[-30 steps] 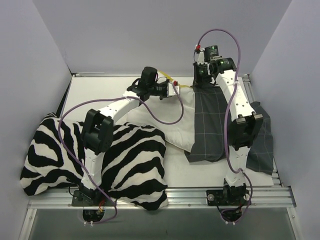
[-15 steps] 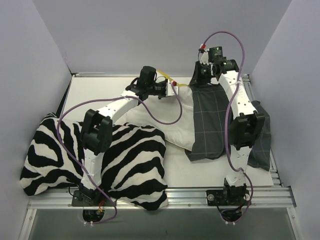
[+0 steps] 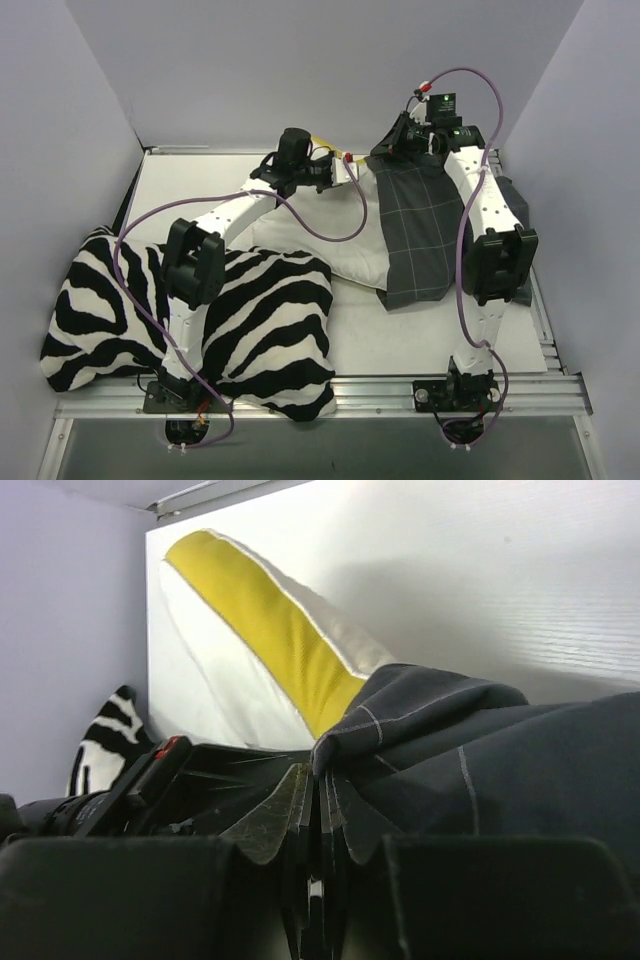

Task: Put the pillow into the pillowcase

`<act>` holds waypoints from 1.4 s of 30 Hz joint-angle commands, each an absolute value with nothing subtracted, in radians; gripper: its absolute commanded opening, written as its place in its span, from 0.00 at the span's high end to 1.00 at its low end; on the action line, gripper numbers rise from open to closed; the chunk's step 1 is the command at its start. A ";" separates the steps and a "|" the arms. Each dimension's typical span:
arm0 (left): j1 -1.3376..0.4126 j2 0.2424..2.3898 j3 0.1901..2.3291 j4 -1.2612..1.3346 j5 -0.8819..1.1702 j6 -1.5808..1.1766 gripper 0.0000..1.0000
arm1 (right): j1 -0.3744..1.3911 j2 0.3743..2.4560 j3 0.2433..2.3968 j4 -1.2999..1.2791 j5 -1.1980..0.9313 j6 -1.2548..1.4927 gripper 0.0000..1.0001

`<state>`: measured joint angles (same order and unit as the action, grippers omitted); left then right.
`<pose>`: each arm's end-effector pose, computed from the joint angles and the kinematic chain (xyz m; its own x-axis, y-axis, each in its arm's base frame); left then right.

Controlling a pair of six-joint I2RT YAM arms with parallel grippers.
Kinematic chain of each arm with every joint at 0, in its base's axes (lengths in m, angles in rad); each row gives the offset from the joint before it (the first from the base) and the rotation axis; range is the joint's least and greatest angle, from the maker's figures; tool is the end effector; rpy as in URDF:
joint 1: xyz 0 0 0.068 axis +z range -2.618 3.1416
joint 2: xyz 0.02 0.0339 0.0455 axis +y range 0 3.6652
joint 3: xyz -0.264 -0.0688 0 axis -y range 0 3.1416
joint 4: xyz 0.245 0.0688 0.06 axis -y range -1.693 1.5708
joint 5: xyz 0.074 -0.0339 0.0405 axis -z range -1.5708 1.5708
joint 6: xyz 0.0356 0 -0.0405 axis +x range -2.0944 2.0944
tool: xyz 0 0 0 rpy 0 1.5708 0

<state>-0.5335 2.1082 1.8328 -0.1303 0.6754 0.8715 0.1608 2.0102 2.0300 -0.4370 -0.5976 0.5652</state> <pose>0.4198 -0.2738 0.2912 0.4635 0.4199 -0.7803 0.8339 0.0909 0.5443 0.4613 0.0951 0.3754 -0.6806 0.3382 -0.6499 -0.3264 0.6543 0.6822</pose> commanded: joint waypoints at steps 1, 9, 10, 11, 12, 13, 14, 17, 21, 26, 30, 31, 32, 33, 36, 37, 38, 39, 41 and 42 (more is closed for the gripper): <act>-0.549 2.077 1.832 -0.093 0.723 0.841 1.00 | 0.190 2.000 2.052 -0.402 -0.535 0.520 1.00; -0.511 2.342 2.099 -0.077 0.539 0.660 0.87 | 0.200 2.213 2.252 -0.299 -0.407 0.370 0.73; -0.491 2.365 2.139 -0.081 0.522 0.631 0.56 | 0.184 2.226 2.259 -0.301 -0.410 0.358 0.62; -0.479 2.378 2.169 -0.087 0.500 0.600 0.43 | 0.170 2.224 2.260 -0.305 -0.410 0.351 0.50; -0.469 2.384 2.213 -0.098 0.499 0.539 0.25 | 0.138 2.209 2.240 -0.320 -0.405 0.348 0.32; -0.447 2.376 2.227 -0.142 0.514 0.520 0.11 | 0.126 2.186 2.220 -0.328 -0.410 0.338 0.23; -0.437 2.362 2.235 -0.179 0.579 0.514 0.03 | 0.114 2.127 2.198 -0.343 -0.408 0.319 0.17; -0.425 2.243 2.127 -0.325 0.698 0.644 0.03 | 0.086 1.955 2.056 -0.429 -0.405 0.221 0.15; -0.478 2.016 1.843 -0.475 0.762 0.885 0.03 | 0.097 1.714 1.736 -0.552 -0.420 0.129 0.26; -0.586 1.928 1.588 -0.512 0.695 1.027 0.03 | 0.158 1.519 1.409 -0.676 -0.384 0.101 0.41; -0.661 1.982 1.584 -0.508 0.603 1.054 0.03 | 0.202 1.427 1.234 -0.713 -0.341 0.095 0.47; -0.666 1.994 1.594 -0.508 0.585 1.049 0.03 | 0.212 1.399 1.211 -0.713 -0.339 0.106 0.47; -0.670 2.018 1.604 -0.508 0.578 1.052 0.03 | 0.222 1.388 1.186 -0.715 -0.334 0.109 0.46; -0.673 2.029 1.620 -0.503 0.575 1.055 0.03 | 0.227 1.379 1.145 -0.716 -0.334 0.115 0.46; -0.680 2.065 1.628 -0.497 0.557 1.095 0.03 | 0.241 1.362 1.048 -0.678 -0.292 0.152 0.40; -0.683 2.072 1.628 -0.495 0.552 1.109 0.03 | 0.239 1.368 1.029 -0.666 -0.276 0.164 0.39; -0.683 2.086 1.625 -0.497 0.543 1.135 0.03 | 0.238 1.374 1.016 -0.635 -0.272 0.190 0.39; -0.681 2.094 1.624 -0.495 0.537 1.146 0.03 | 0.235 1.384 0.993 -0.617 -0.268 0.204 0.38; -0.681 2.120 1.638 -0.497 0.519 1.146 0.25 | 0.238 1.411 0.973 -0.539 -0.270 0.235 0.37; -0.683 2.128 1.647 -0.497 0.517 1.132 0.36 | 0.241 1.423 0.965 -0.508 -0.258 0.267 0.37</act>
<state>-0.6842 2.1010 1.5993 -0.4824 0.5465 1.0920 0.2356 1.4033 0.9787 -0.6140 -0.3046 0.1917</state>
